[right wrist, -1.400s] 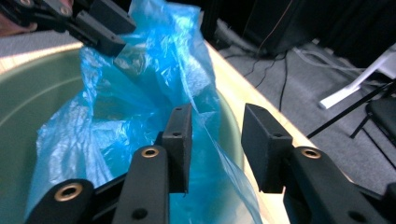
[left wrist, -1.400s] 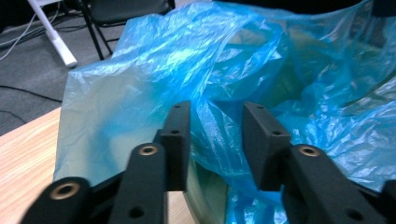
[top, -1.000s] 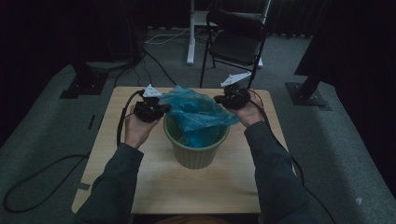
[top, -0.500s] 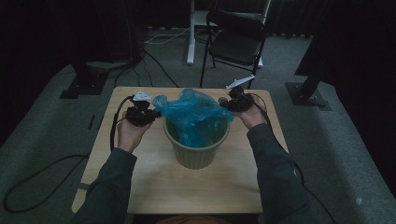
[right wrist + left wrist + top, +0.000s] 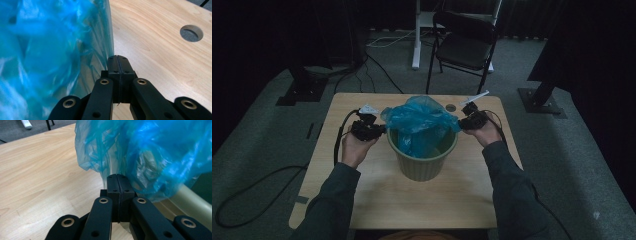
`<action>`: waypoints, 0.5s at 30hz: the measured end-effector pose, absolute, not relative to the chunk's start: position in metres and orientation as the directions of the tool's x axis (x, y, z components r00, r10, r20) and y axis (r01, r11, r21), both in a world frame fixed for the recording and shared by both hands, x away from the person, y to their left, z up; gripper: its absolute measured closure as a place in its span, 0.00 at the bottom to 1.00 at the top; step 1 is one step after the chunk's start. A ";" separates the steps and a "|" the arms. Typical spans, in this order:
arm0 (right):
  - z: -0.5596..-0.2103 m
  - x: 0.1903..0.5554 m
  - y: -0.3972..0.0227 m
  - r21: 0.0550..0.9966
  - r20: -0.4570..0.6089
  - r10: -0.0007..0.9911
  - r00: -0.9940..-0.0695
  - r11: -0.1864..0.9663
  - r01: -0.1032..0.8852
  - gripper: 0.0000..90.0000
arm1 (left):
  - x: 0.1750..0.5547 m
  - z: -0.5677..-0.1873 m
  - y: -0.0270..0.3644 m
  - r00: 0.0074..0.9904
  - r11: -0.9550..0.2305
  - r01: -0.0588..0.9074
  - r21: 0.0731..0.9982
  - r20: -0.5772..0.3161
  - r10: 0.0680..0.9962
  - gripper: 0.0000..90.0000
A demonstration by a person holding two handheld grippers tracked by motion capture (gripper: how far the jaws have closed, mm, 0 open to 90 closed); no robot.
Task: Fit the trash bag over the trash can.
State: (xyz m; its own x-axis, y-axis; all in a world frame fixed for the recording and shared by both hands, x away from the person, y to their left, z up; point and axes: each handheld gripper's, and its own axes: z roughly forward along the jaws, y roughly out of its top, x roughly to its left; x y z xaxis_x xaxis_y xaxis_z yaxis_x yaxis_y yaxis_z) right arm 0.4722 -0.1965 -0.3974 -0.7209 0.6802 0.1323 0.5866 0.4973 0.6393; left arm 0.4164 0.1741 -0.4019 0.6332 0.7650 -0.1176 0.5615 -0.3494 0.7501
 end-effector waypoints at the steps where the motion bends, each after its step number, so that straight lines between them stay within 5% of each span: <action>1: -0.397 0.472 -0.197 0.639 0.132 0.680 -0.721 0.497 0.587 1.00 | 0.416 -0.402 0.174 0.633 -0.349 0.562 0.750 -0.118 0.765 1.00; 8: -0.399 0.458 -0.203 0.653 0.138 0.668 -0.731 0.494 0.574 1.00 | 0.403 -0.406 0.179 0.641 -0.329 0.561 0.760 -0.146 0.754 0.98; 15: -0.380 0.437 -0.216 0.731 0.097 0.679 -0.727 0.447 0.515 0.83 | 0.383 -0.393 0.189 0.656 -0.298 0.514 0.804 -0.145 0.741 0.85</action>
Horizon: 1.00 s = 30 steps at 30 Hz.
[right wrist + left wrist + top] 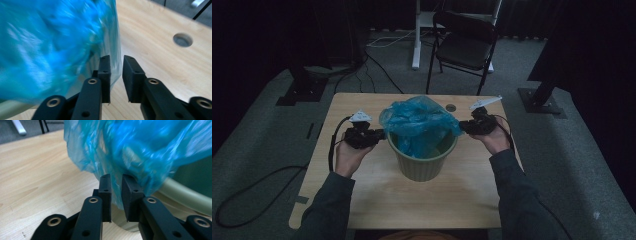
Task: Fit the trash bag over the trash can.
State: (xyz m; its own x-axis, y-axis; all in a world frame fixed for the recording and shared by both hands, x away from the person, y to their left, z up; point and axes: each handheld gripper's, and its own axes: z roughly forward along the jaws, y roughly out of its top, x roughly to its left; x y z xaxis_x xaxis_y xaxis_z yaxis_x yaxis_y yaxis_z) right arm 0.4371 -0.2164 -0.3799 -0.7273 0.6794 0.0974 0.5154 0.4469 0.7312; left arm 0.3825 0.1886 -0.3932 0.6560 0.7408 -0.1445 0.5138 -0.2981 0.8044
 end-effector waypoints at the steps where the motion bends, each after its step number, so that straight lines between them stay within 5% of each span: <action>1: -0.377 0.435 -0.218 0.742 0.094 0.681 -0.726 0.439 0.507 0.82 | 0.380 -0.391 0.189 0.649 -0.299 0.512 0.805 -0.134 0.749 0.84; 16: -0.363 0.421 -0.221 0.798 0.131 0.645 -0.753 0.382 0.466 0.79 | 0.360 -0.386 0.197 0.690 -0.249 0.481 0.841 -0.187 0.699 0.71; 30: -0.368 0.396 -0.229 0.792 0.193 0.562 -0.804 0.394 0.466 0.83 | 0.341 -0.391 0.192 0.738 -0.284 0.459 0.842 -0.183 0.650 0.84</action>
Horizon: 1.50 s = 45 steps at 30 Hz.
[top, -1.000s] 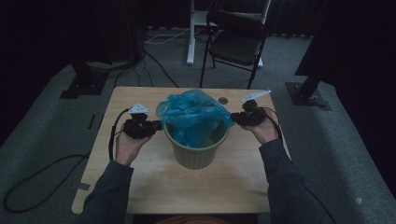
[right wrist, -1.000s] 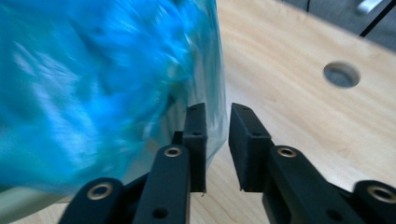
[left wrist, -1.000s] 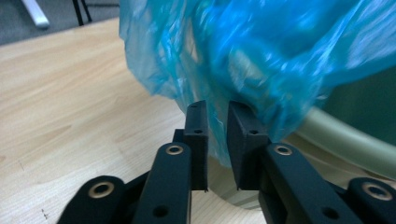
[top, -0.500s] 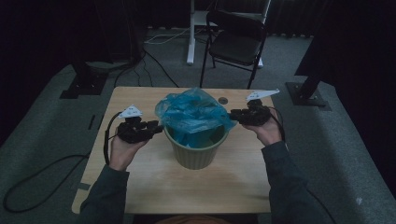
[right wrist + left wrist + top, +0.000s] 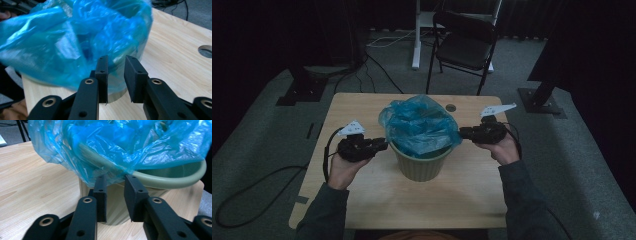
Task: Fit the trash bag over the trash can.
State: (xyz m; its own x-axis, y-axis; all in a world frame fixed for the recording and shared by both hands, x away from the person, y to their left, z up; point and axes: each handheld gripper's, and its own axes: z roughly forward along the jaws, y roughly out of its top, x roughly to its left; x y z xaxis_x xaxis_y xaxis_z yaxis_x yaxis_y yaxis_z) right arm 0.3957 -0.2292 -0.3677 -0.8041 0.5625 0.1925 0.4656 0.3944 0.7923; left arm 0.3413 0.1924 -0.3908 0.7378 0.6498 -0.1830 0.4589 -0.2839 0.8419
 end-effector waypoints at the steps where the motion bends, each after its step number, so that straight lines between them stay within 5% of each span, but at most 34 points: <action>1: -0.369 0.392 -0.229 0.791 0.189 0.549 -0.814 0.407 0.458 0.85 | 0.340 -0.391 0.192 0.743 -0.286 0.455 0.843 -0.182 0.645 0.85; 10: -0.370 0.387 -0.228 0.792 0.196 0.524 -0.829 0.413 0.449 1.00 | 0.335 -0.392 0.189 0.755 -0.293 0.443 0.847 -0.177 0.631 0.96; 25: -0.377 0.374 -0.230 0.788 0.222 0.475 -0.851 0.426 0.444 1.00 | 0.325 -0.393 0.183 0.772 -0.320 0.420 0.849 -0.149 0.618 1.00; 30: -0.377 0.374 -0.230 0.794 0.216 0.483 -0.848 0.419 0.441 1.00 | 0.323 -0.384 0.187 0.758 -0.289 0.390 0.874 -0.127 0.639 0.88; 38: -0.370 0.378 -0.232 0.825 0.211 0.535 -0.818 0.352 0.443 0.78 | 0.327 -0.379 0.177 0.757 -0.300 0.348 0.888 -0.077 0.649 0.60; 45: -0.370 0.386 -0.229 0.831 0.221 0.562 -0.797 0.319 0.455 0.73 | 0.333 -0.380 0.176 0.749 -0.266 0.359 0.895 -0.106 0.654 0.59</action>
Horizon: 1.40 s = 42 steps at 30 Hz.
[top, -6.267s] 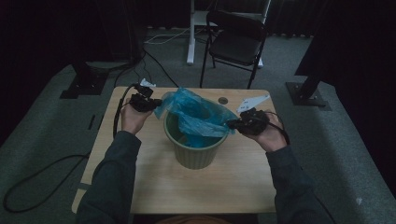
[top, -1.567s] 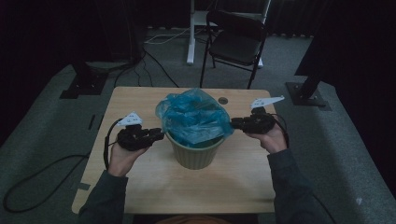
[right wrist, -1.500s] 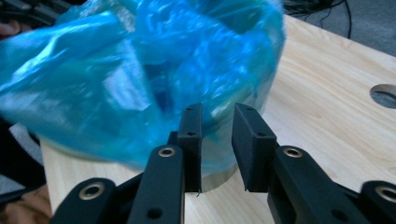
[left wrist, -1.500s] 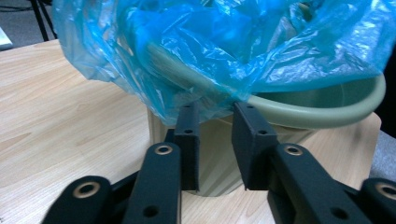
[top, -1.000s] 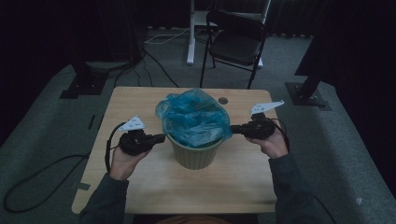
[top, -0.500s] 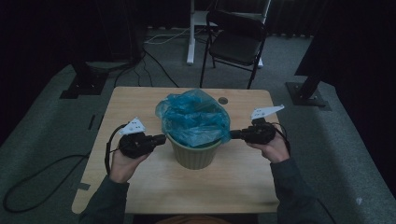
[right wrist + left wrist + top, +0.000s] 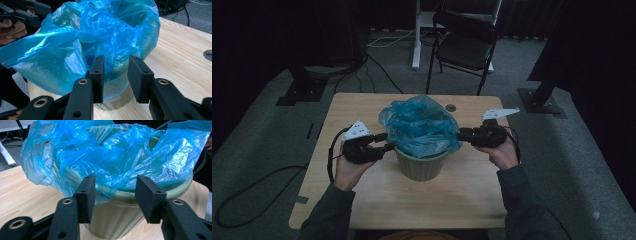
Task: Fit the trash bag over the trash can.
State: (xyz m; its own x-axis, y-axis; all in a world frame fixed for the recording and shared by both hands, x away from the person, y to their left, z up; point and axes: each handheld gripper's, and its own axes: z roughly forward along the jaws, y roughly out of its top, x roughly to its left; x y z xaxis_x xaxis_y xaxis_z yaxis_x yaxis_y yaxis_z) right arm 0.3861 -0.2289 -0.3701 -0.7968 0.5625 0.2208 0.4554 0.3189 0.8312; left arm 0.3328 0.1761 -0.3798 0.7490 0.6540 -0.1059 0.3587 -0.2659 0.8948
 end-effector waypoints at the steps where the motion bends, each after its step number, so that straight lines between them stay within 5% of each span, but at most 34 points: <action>1: -0.370 0.386 -0.229 0.831 0.221 0.562 -0.797 0.319 0.455 0.73 | 0.333 -0.380 0.176 0.749 -0.266 0.359 0.895 -0.106 0.654 0.60; 8: -0.371 0.389 -0.228 0.828 0.254 0.547 -0.798 0.303 0.472 0.77 | 0.340 -0.381 0.178 0.722 -0.221 0.398 0.890 -0.155 0.675 0.71; 15: -0.370 0.387 -0.229 0.825 0.265 0.539 -0.799 0.302 0.477 0.94 | 0.339 -0.381 0.182 0.724 -0.192 0.410 0.892 -0.190 0.664 0.99; 42: -0.379 0.357 -0.216 0.800 0.269 0.392 -0.880 0.417 0.431 1.00 | 0.312 -0.404 0.171 0.796 -0.257 0.439 0.861 -0.240 0.555 1.00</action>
State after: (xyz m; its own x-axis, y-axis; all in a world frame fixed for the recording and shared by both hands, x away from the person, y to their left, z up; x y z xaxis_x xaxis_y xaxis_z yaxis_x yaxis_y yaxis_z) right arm 0.3568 -0.2158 -0.3790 -0.8797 0.3919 0.2694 0.4309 0.4168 0.8004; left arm 0.3124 0.1709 -0.4039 0.7963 0.5553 -0.2398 0.4386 -0.2571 0.8611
